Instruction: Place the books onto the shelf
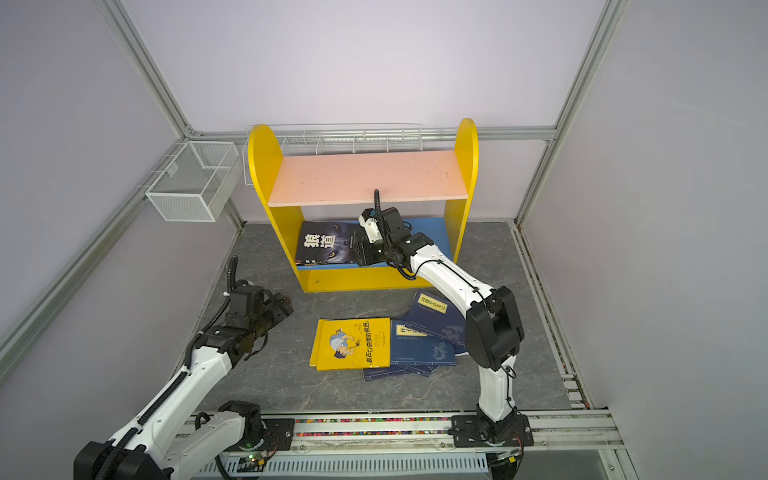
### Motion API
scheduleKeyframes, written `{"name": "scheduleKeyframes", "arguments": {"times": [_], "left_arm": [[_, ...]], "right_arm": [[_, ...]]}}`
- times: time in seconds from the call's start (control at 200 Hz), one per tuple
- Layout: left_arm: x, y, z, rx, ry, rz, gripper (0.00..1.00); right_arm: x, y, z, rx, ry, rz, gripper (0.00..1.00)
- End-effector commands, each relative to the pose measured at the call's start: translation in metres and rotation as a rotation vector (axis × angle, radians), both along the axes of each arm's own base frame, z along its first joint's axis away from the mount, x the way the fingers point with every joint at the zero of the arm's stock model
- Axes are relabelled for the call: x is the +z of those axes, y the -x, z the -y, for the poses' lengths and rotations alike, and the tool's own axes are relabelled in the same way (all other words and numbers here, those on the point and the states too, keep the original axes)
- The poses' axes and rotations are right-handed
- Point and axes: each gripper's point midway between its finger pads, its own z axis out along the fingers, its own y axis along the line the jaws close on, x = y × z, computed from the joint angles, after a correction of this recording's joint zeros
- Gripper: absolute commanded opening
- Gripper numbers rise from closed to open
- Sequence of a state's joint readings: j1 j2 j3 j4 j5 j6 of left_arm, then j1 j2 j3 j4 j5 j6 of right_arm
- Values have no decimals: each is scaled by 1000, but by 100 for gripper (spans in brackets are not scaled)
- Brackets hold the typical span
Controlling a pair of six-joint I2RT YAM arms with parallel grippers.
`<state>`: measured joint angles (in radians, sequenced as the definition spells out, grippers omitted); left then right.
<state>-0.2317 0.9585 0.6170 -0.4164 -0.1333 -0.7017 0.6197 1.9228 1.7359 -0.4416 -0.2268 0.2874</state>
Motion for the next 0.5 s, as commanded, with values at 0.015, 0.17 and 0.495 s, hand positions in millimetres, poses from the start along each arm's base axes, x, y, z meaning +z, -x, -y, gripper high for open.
{"name": "scheduleKeyframes", "arguments": {"times": [0.015,0.17,0.495], "left_arm": [[9,-2,-2,7,-9,26,83],[9,-2,-2,7,-9,25,83],[9,-1,-3,12,-10,23,83]], "right_arm": [[-26,2,8,-4,51,-76,63],[-44,8,12,11,109,-101,63],[-64,2,19,28,218,-84,59]]}}
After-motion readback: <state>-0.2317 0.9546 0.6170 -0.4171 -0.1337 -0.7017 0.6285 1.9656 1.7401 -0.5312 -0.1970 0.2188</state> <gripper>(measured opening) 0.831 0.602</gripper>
